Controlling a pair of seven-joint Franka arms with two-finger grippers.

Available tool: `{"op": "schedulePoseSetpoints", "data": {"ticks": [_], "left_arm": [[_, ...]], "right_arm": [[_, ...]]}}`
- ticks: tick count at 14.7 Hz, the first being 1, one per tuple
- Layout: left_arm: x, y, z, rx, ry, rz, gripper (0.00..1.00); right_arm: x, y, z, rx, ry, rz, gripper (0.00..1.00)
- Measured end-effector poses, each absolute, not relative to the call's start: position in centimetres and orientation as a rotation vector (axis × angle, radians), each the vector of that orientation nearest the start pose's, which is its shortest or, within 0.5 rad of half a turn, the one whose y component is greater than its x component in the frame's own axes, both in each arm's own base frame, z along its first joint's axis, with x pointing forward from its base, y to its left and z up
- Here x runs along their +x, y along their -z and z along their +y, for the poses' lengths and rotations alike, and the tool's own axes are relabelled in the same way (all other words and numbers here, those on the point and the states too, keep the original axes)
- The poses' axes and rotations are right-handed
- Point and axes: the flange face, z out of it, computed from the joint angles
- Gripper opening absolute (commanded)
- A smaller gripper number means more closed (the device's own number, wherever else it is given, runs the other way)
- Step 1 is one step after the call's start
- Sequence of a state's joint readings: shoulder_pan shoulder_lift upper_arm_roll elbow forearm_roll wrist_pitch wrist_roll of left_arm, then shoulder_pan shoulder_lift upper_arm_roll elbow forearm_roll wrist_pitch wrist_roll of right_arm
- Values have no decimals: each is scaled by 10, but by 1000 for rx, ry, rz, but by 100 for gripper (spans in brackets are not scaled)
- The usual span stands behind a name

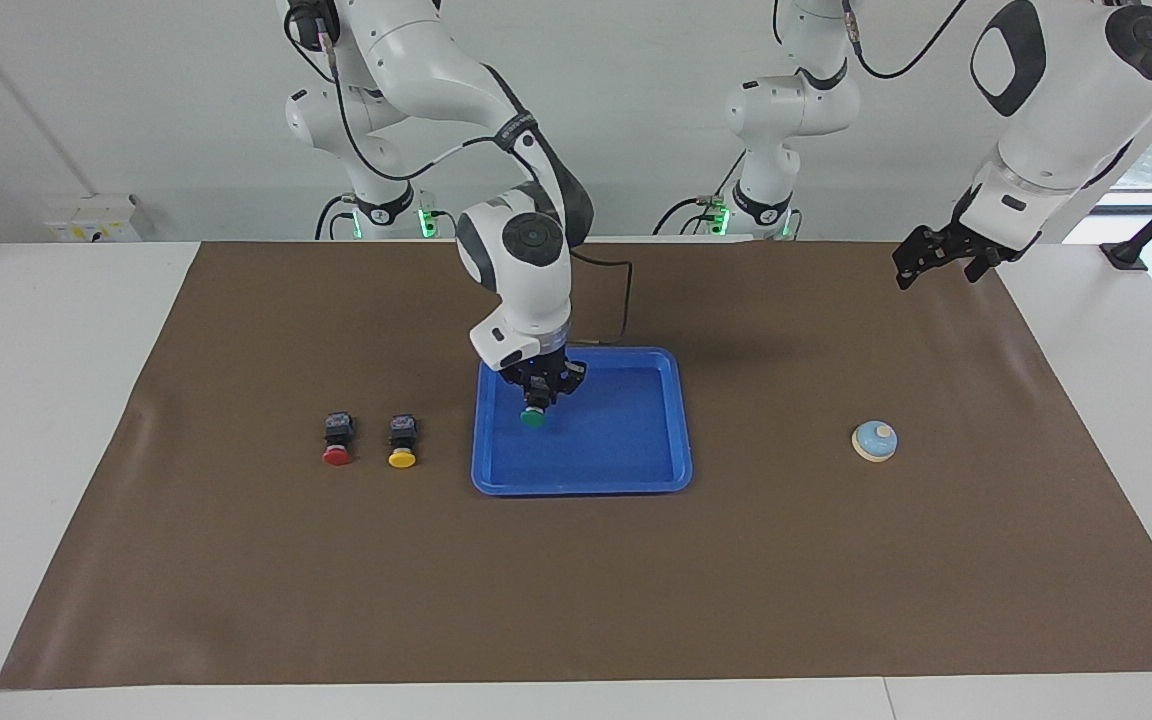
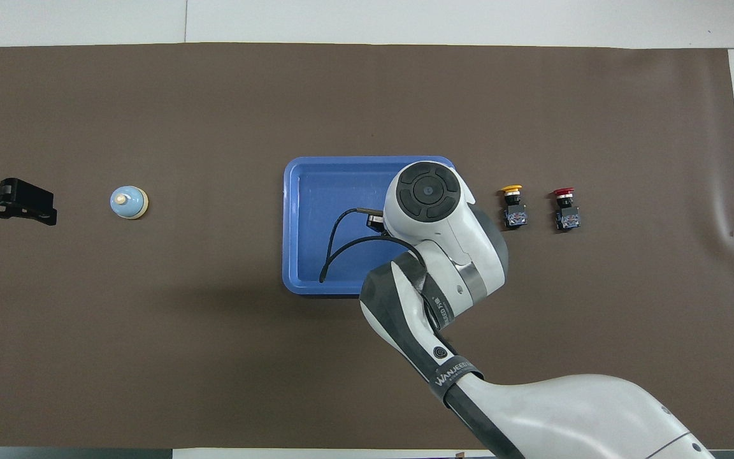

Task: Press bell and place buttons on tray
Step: 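Carry the green button into the blue tray and release it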

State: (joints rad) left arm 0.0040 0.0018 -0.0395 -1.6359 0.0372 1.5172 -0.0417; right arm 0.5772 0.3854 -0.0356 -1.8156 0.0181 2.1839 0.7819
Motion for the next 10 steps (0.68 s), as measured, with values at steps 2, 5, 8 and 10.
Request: {"op": "schedulePoseSetpoints", "data": {"ticks": [2, 5, 8, 10], "left_arm": [[546, -589, -15, -3094, -184, -9, 100], [546, -589, -15, -3094, -184, -9, 100], [546, -589, -15, -3094, -184, -9, 100], [546, -589, -15, -3094, -184, -9, 100]], "right_arm": [[548, -318, 332, -3132, -31, 393, 100], [552, -320, 329, -3131, -26, 403, 100], [573, -338, 297, -3132, -6, 397, 100], [594, -362, 246, -3134, 11, 322, 100]]}}
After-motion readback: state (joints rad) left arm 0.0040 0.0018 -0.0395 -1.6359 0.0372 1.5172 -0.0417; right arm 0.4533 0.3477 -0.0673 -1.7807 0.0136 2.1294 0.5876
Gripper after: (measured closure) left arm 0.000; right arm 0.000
